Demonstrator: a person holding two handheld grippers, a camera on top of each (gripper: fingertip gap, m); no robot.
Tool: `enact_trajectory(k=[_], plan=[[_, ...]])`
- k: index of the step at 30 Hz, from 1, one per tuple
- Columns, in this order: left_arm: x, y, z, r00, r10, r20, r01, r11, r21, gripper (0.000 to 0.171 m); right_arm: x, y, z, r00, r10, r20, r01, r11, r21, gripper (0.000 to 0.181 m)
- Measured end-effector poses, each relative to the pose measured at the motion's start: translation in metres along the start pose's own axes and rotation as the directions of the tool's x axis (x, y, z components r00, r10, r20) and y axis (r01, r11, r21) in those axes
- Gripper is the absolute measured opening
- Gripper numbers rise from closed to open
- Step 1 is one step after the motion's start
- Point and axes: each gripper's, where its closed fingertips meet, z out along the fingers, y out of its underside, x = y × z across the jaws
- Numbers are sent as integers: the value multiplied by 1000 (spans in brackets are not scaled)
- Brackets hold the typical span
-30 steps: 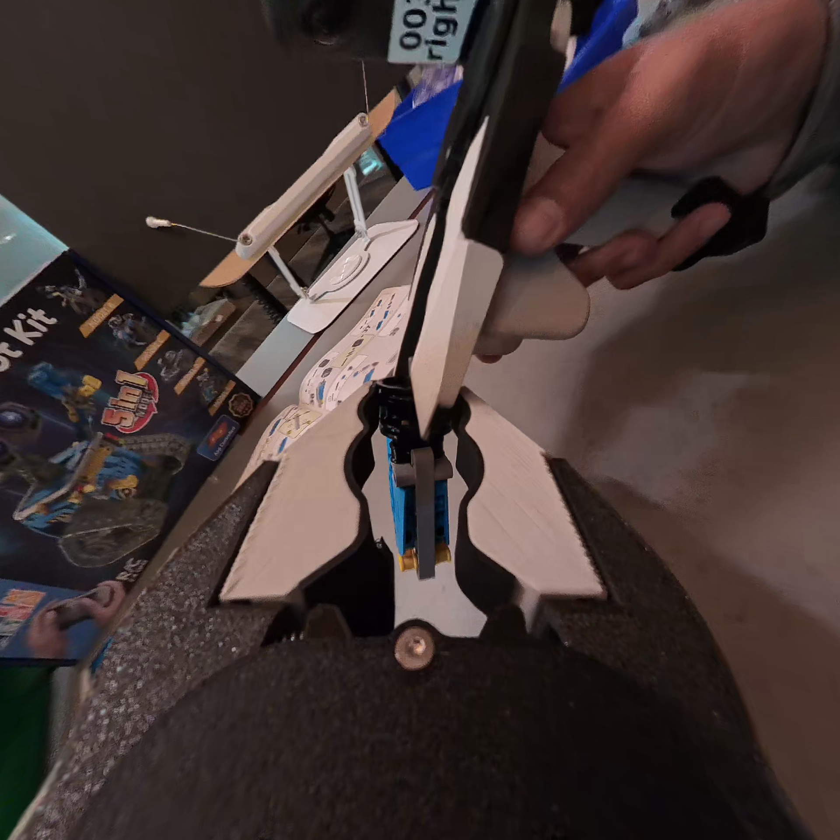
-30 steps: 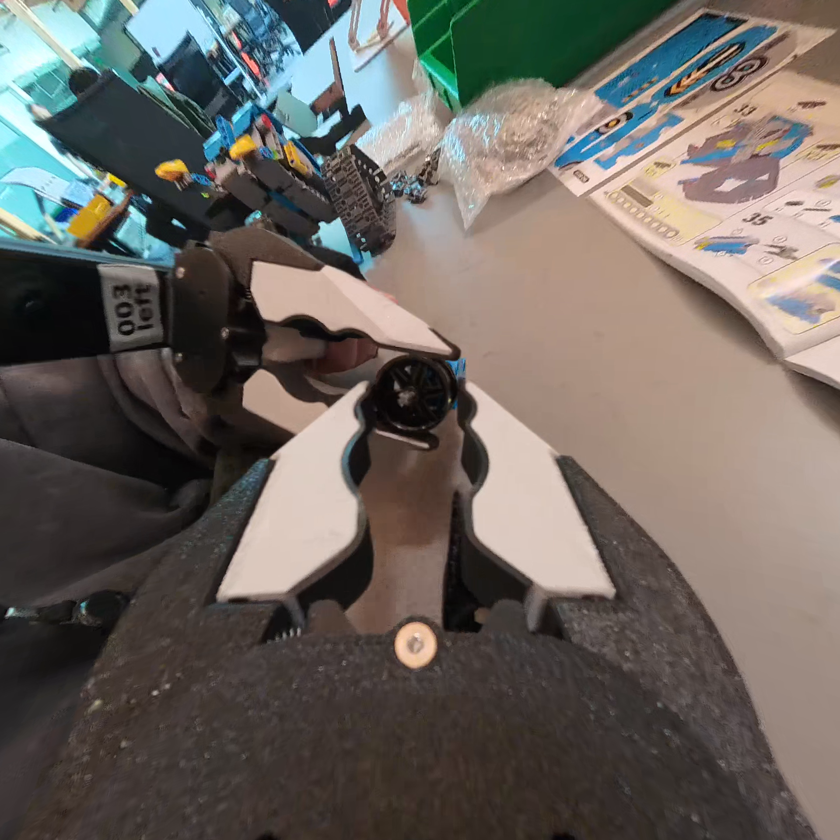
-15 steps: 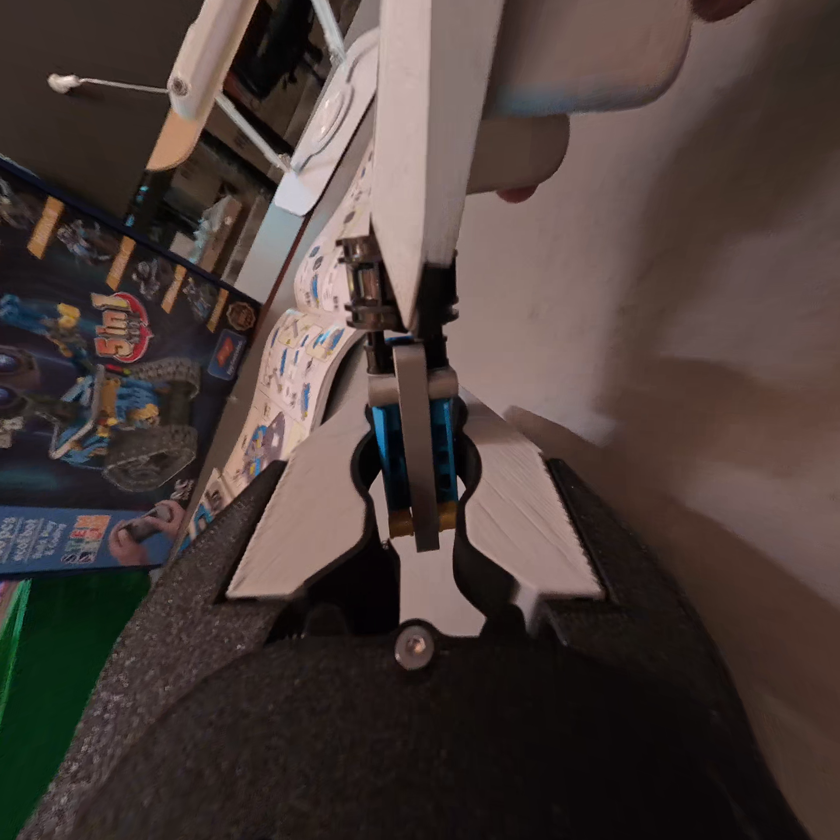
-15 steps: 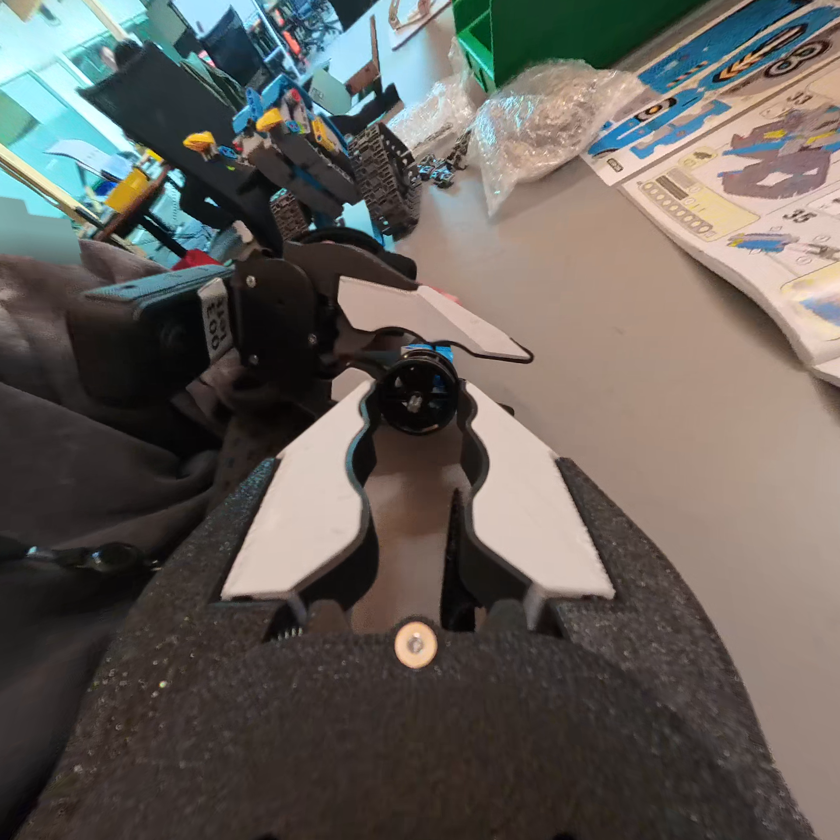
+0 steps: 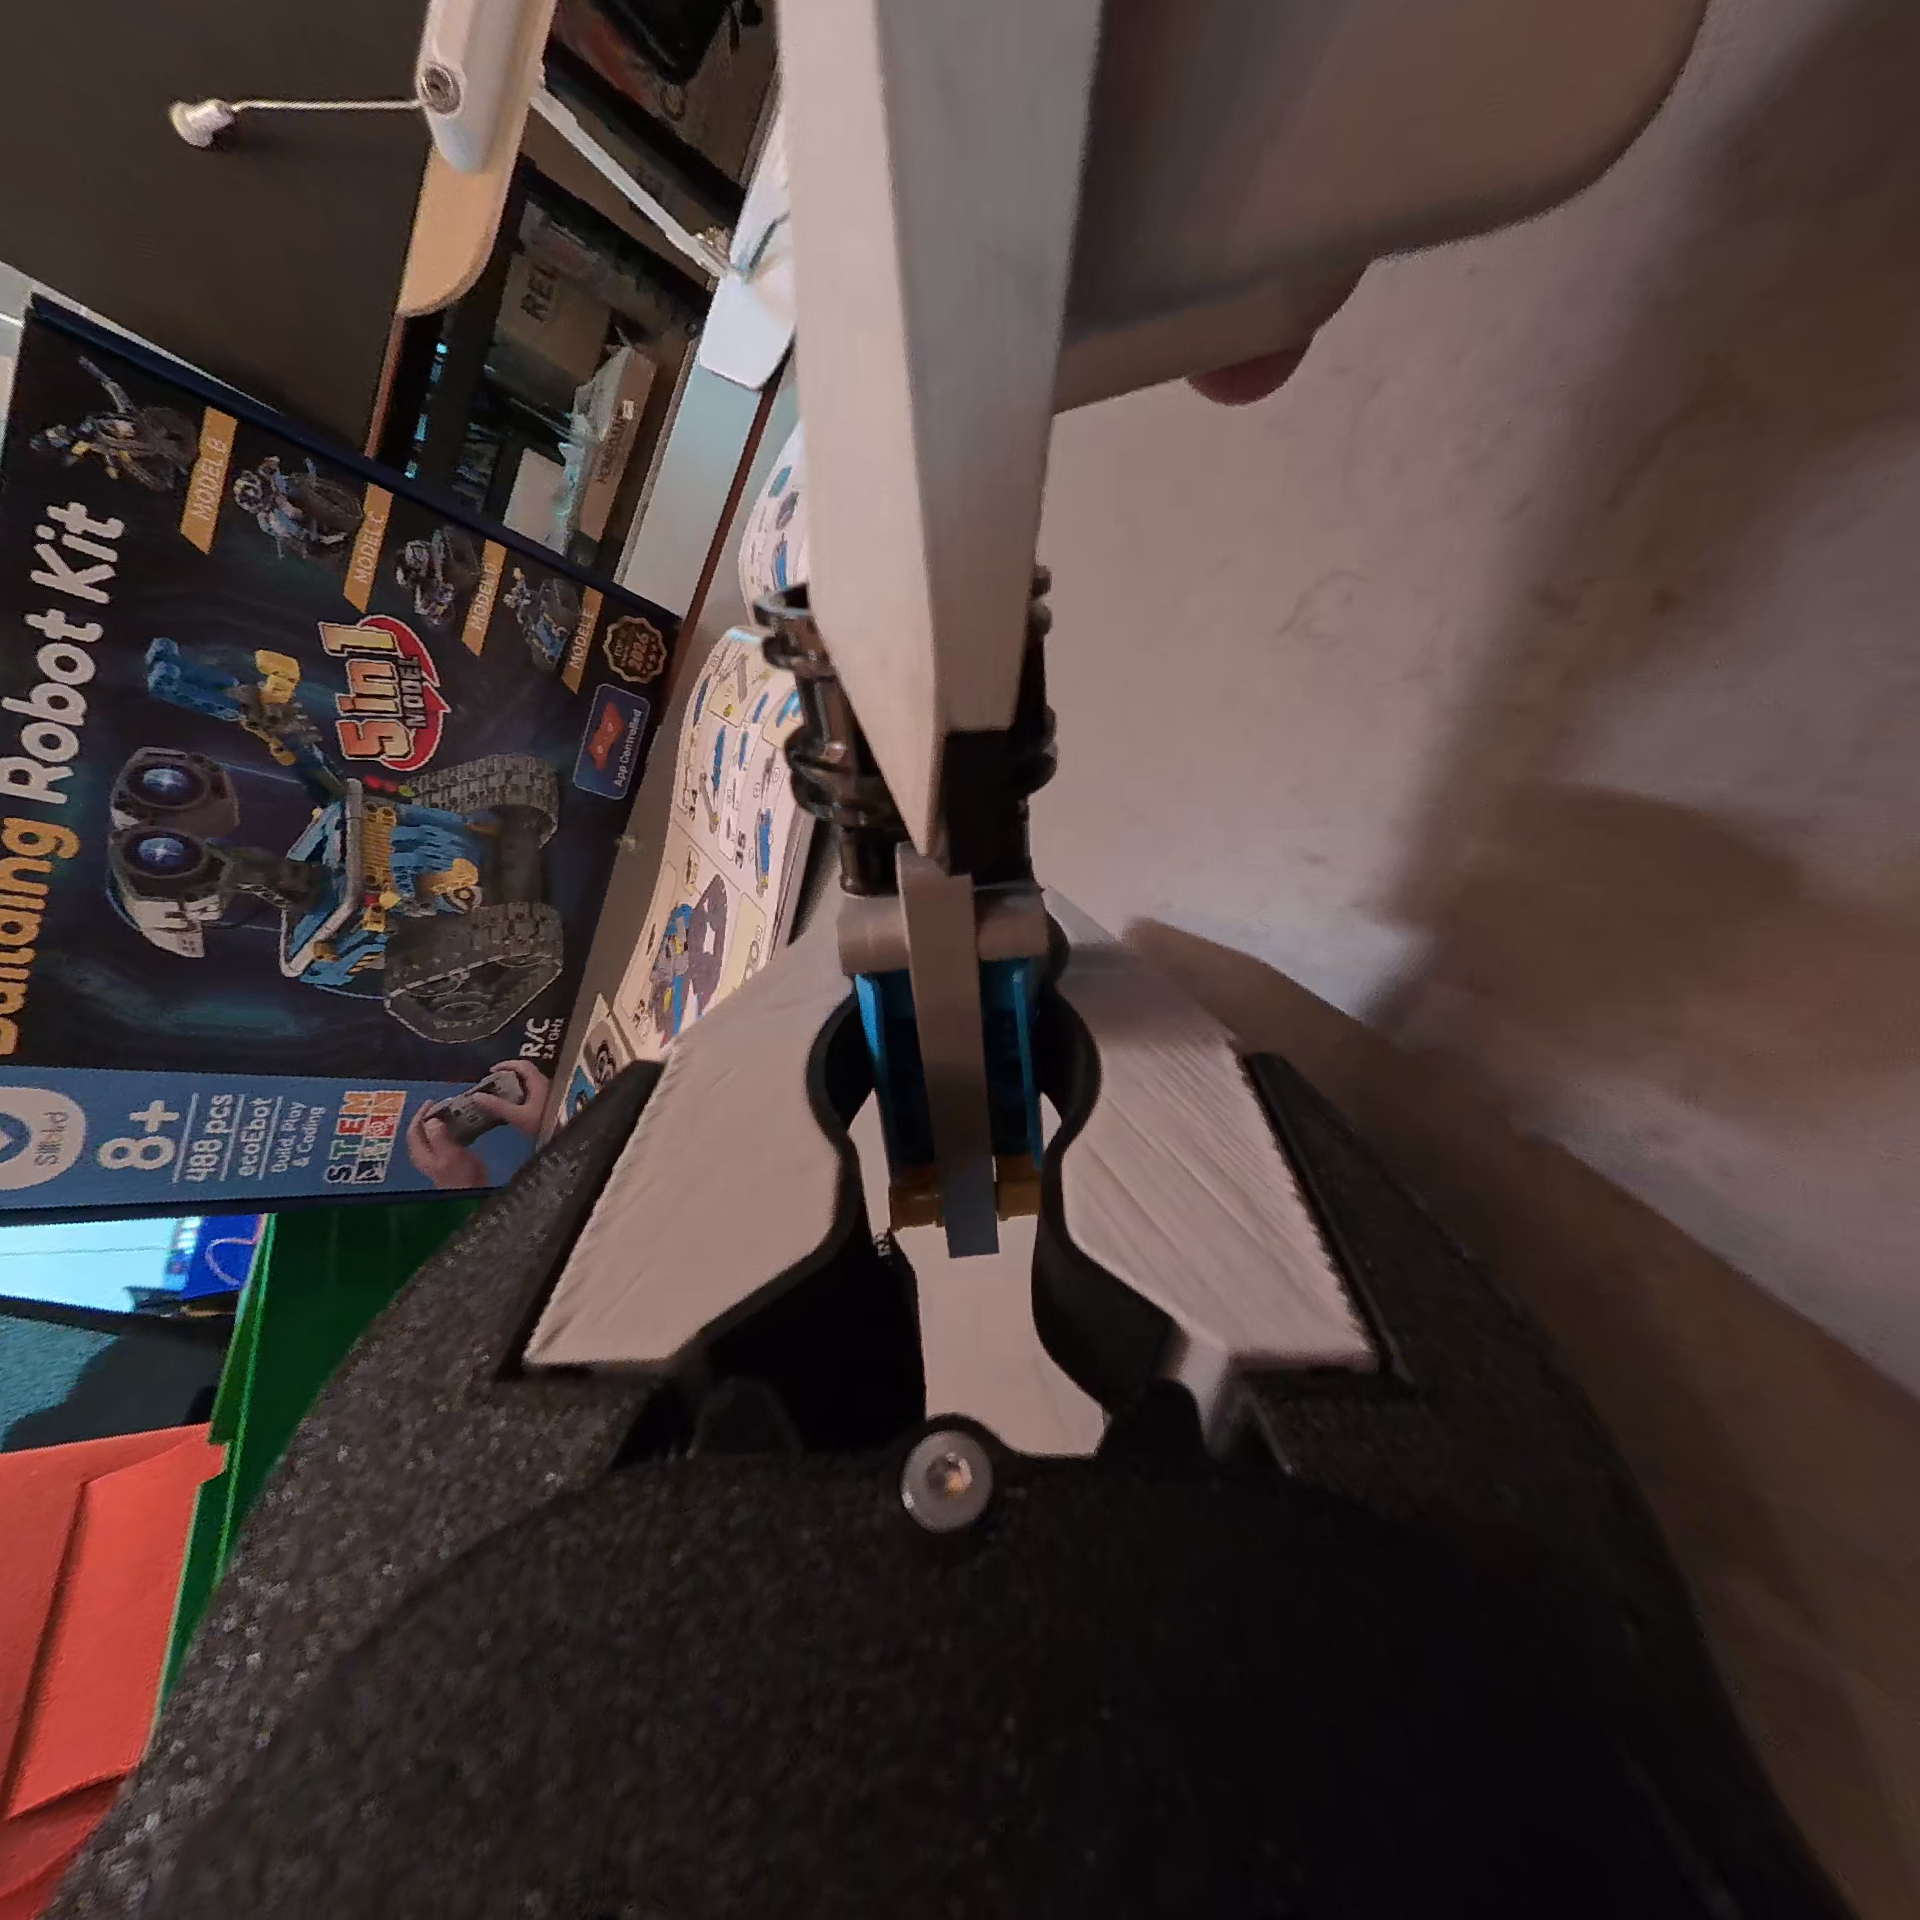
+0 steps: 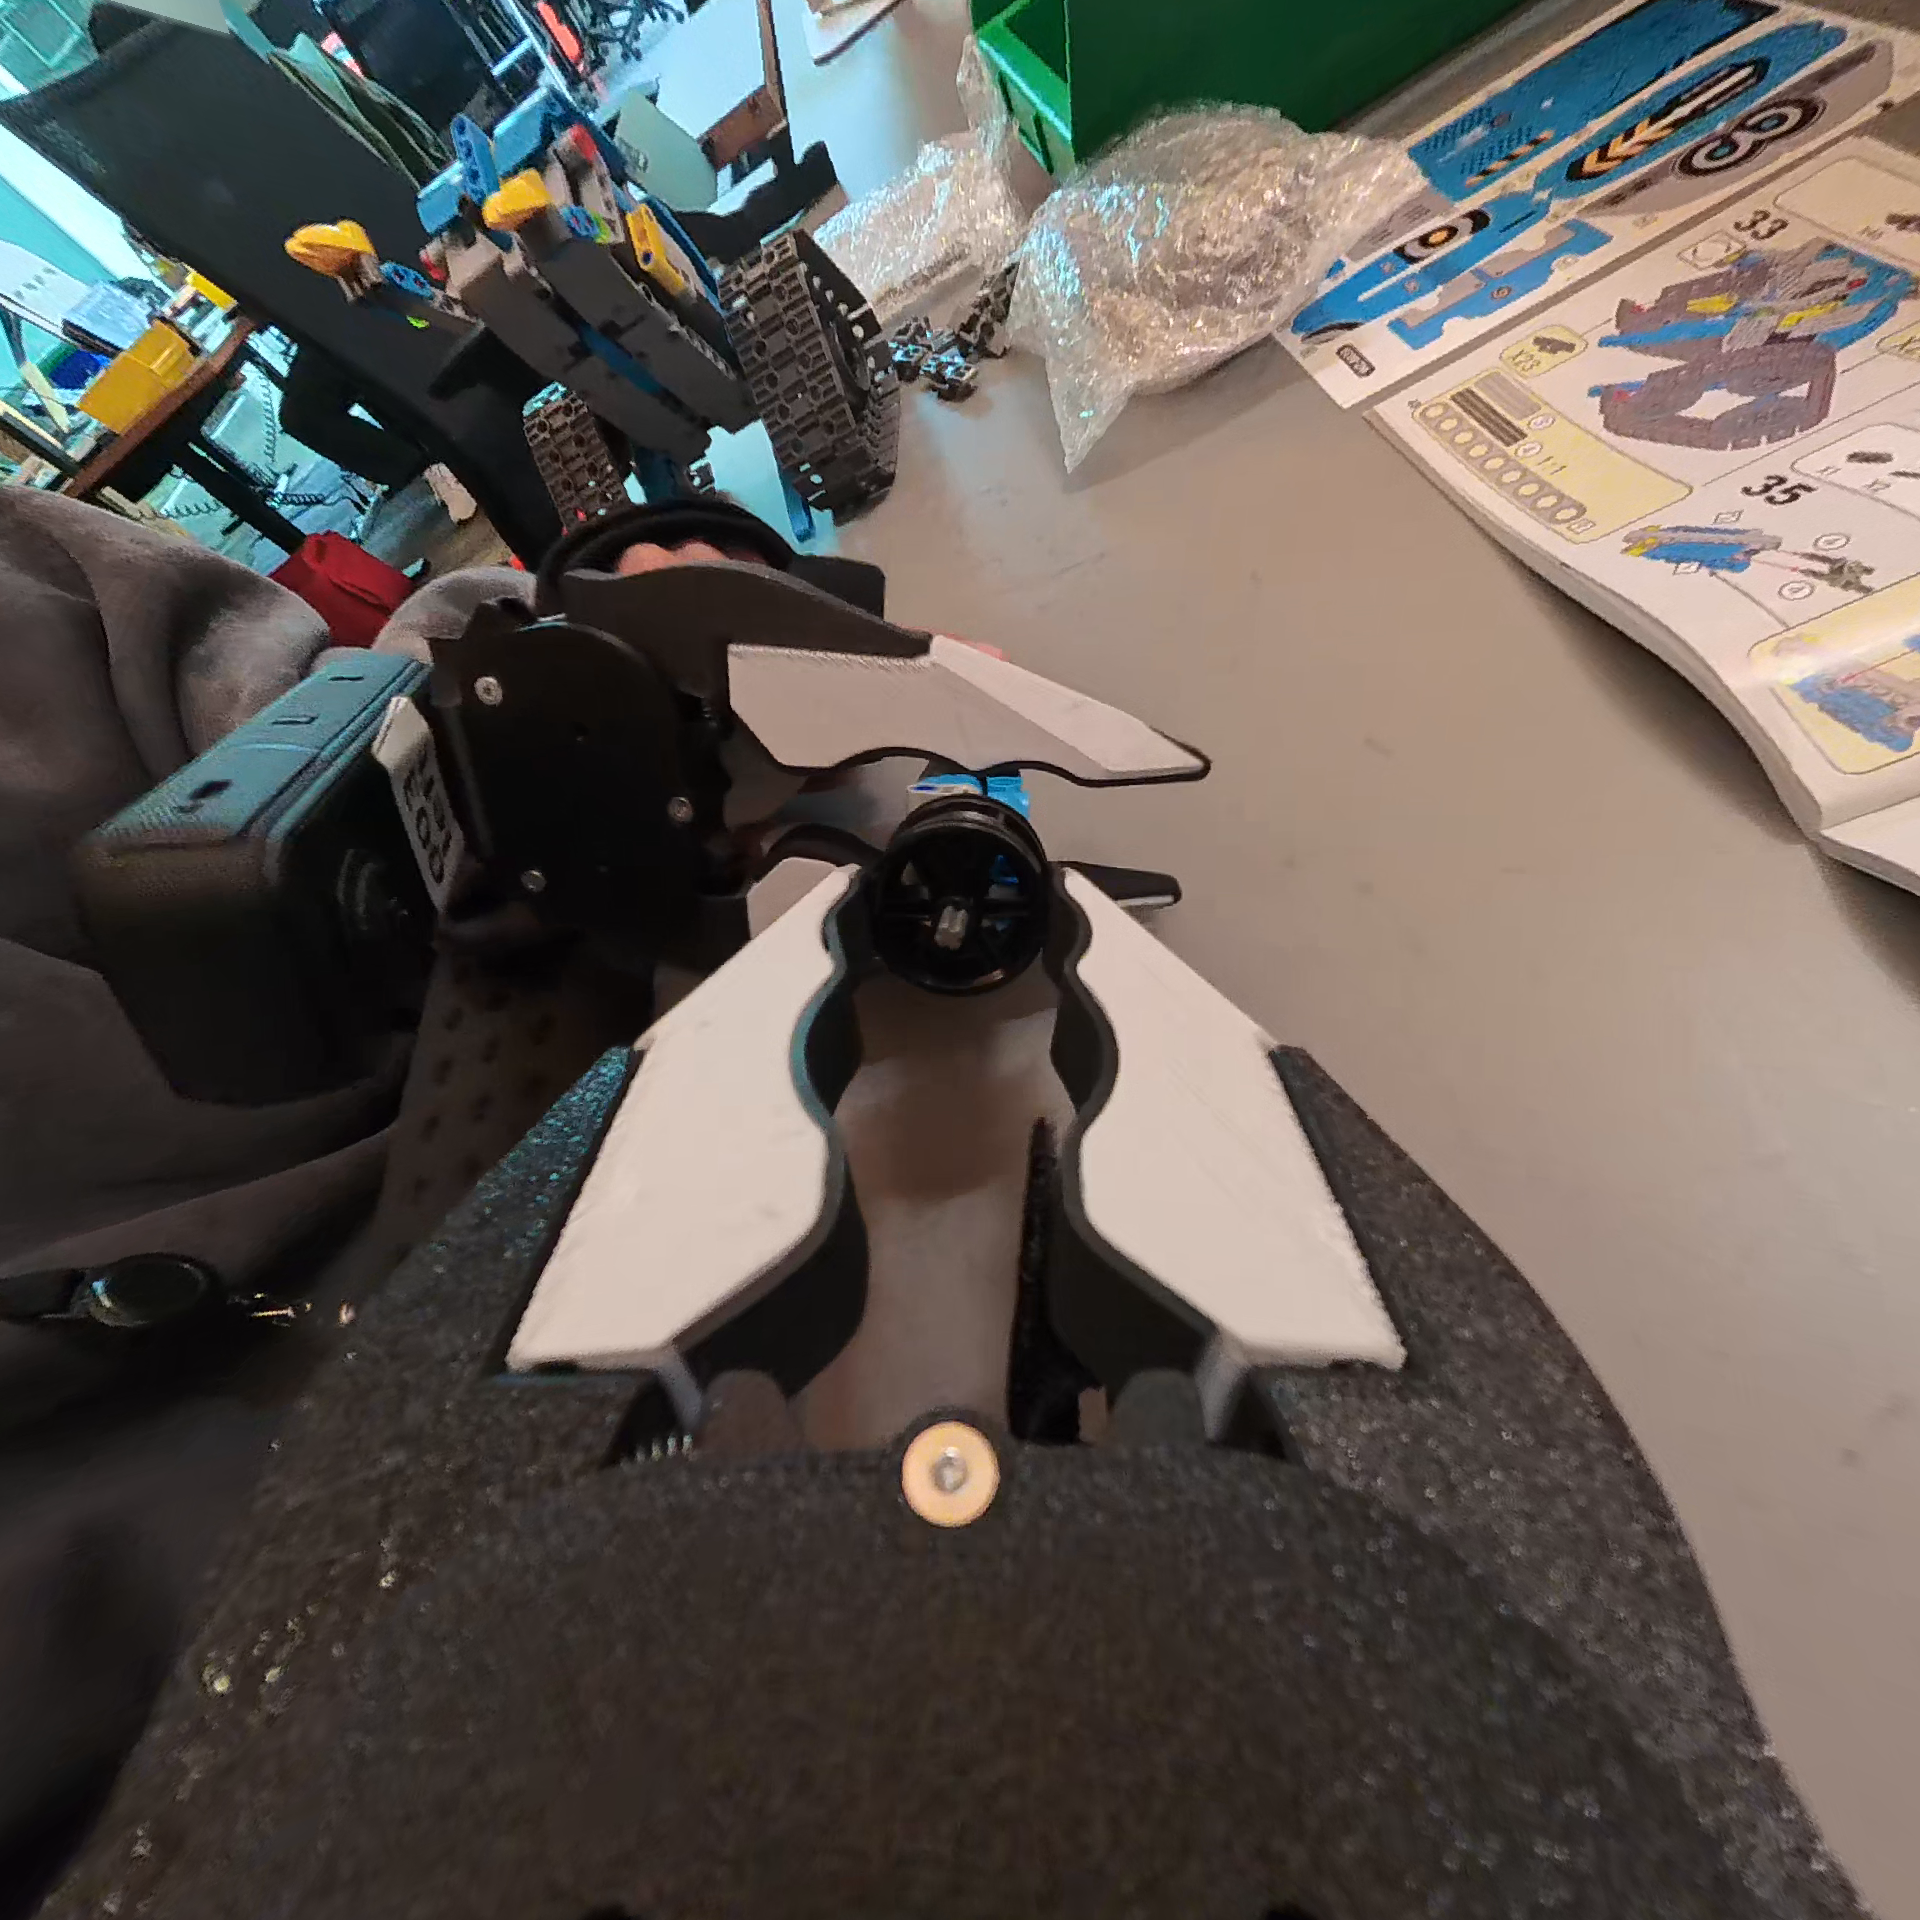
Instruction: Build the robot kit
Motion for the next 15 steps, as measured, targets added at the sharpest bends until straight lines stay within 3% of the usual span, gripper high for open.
enact_trajectory(k=[15], plan=[[0,6,3,999,26,20,-25,998,-52,22,-2,3,9,997,-46,-61,44,998,-41,32]])
